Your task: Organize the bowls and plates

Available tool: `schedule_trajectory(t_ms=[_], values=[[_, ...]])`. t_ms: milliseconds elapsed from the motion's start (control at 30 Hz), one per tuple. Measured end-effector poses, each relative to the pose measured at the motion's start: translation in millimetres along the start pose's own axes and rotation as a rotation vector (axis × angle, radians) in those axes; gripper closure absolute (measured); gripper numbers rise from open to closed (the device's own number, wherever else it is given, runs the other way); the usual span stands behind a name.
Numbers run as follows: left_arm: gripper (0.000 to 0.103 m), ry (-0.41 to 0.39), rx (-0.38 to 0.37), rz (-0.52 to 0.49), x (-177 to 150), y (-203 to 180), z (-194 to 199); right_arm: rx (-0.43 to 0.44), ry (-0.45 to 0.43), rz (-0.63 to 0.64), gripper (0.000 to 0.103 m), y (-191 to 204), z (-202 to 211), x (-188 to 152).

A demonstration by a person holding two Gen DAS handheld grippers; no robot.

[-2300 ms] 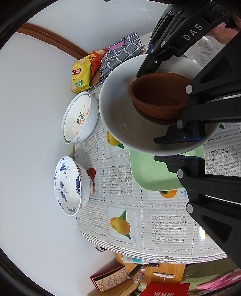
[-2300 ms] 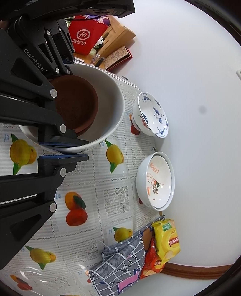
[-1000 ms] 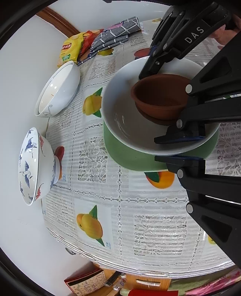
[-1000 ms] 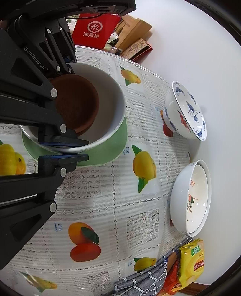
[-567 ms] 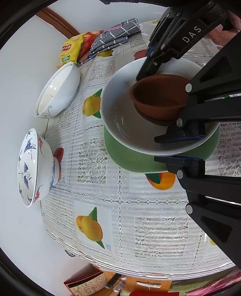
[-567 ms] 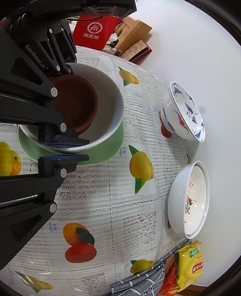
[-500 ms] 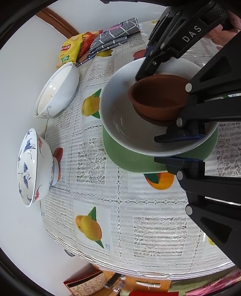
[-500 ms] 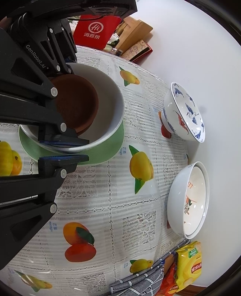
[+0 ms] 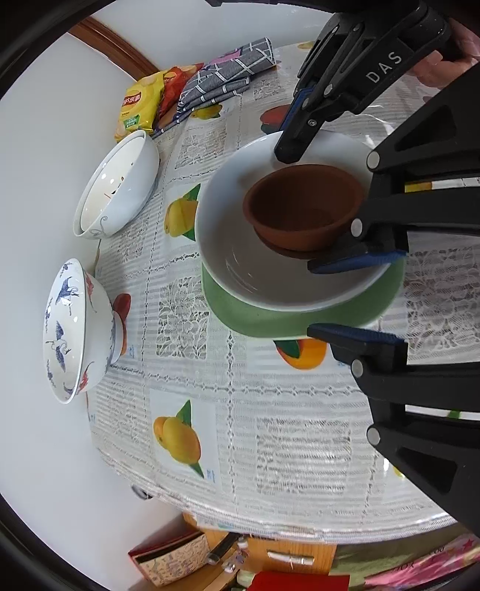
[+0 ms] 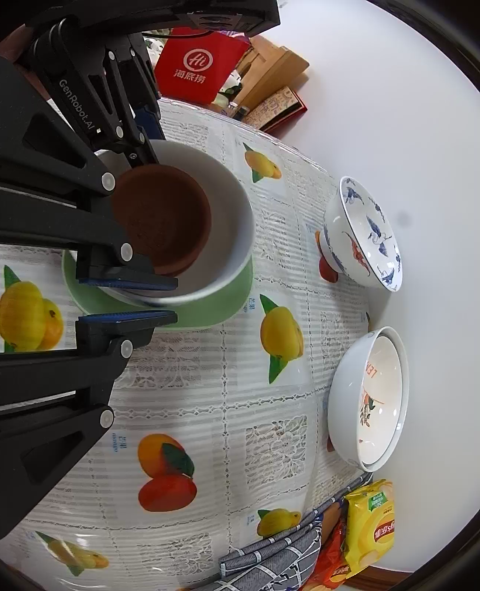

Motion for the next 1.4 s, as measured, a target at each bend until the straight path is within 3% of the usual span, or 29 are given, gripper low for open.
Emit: schedule_trajectory(t_ms=[267,433,567,767,867,1000,1067,1267,1400], values=[[0.066,-0.052,0.007,-0.009,-13.9,-4.7,34.0,-0.022,-0.033,0.008,0.085,1.1,37.3,-14.7],[0.059,-0.112,0.000,-0.038,-29.4,-21.6,64.8,-0.093,-0.105,0.033,0.060,-4.0,84.6,-32.0],[0.054,-0.188,-0.008,-0.072,-45.3,-39.8,97.9,-0.180,-0.152,0.031,0.059,-15.3,124.1,-48.9],[0.046,-0.281,0.001,-0.094,-71.2,-64.3,137.5,-0.211,-0.191,-0.017,0.058,-35.2,174.7,-79.2],[0.037,-0.316,0.009,-0.111,-85.9,-77.1,152.0,-0.242,-0.217,-0.047,0.058,-43.2,197.2,-96.5],[0.032,-0.353,-0.010,-0.124,-105.3,-91.9,169.0,-0.257,-0.260,-0.054,0.034,-46.2,223.2,-117.8],[0.024,-0.356,-0.023,-0.135,-115.2,-98.9,174.3,-0.265,-0.277,-0.050,0.025,-45.6,234.2,-127.3],[0.022,-0.378,-0.009,-0.131,-137.5,-107.3,189.7,-0.311,-0.303,-0.032,0.013,-43.4,258.8,-155.5],[0.022,-0.384,0.010,-0.147,-147.7,-113.3,196.8,-0.325,-0.298,-0.041,0.012,-44.9,268.2,-171.0]])
Point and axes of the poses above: each gripper's, at about its wrist camera, not at the fingertips, and z roughly against the way its jaws point, y to its left, x to its top, the point moved 4 cm from there along -z, roughly the way its jaws point, and after that the axes turned 5 degrees about x, right-handed, at the moved point
